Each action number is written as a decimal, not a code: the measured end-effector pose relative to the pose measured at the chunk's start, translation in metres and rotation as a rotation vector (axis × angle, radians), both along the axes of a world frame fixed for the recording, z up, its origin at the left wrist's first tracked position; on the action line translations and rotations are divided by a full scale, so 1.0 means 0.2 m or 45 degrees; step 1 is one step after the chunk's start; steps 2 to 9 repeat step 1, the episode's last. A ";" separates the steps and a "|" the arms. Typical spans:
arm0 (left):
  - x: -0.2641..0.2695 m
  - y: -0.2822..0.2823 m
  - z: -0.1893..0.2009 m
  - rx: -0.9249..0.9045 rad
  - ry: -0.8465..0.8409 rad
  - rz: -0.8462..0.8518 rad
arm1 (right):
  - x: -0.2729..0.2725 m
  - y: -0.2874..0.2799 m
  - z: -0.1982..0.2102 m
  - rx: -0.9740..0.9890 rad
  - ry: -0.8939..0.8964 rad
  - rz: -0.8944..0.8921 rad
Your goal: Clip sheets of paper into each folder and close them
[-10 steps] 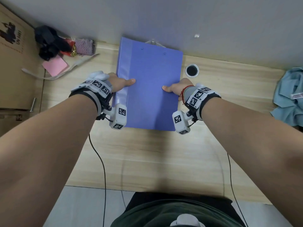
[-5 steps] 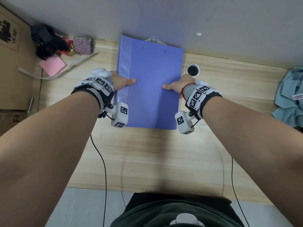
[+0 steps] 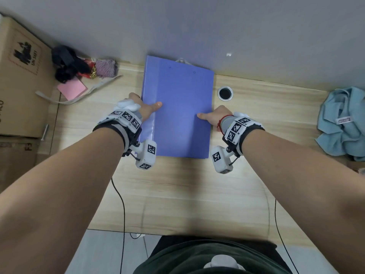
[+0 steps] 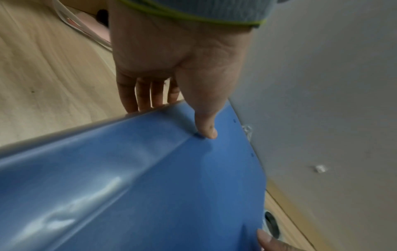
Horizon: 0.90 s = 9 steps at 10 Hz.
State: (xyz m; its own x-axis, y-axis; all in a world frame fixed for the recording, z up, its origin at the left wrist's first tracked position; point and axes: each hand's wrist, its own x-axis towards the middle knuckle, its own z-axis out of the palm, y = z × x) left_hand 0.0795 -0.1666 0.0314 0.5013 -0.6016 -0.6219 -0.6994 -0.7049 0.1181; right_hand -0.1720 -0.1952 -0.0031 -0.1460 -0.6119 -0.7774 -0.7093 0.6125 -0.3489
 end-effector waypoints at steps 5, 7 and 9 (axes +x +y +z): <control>-0.03 0.04 0.04 -0.301 0.104 0.116 | -0.05 0.02 0.07 -0.058 0.024 0.102; -0.03 0.04 0.04 -0.301 0.104 0.116 | -0.05 0.02 0.07 -0.058 0.024 0.102; -0.03 0.04 0.04 -0.301 0.104 0.116 | -0.05 0.02 0.07 -0.058 0.024 0.102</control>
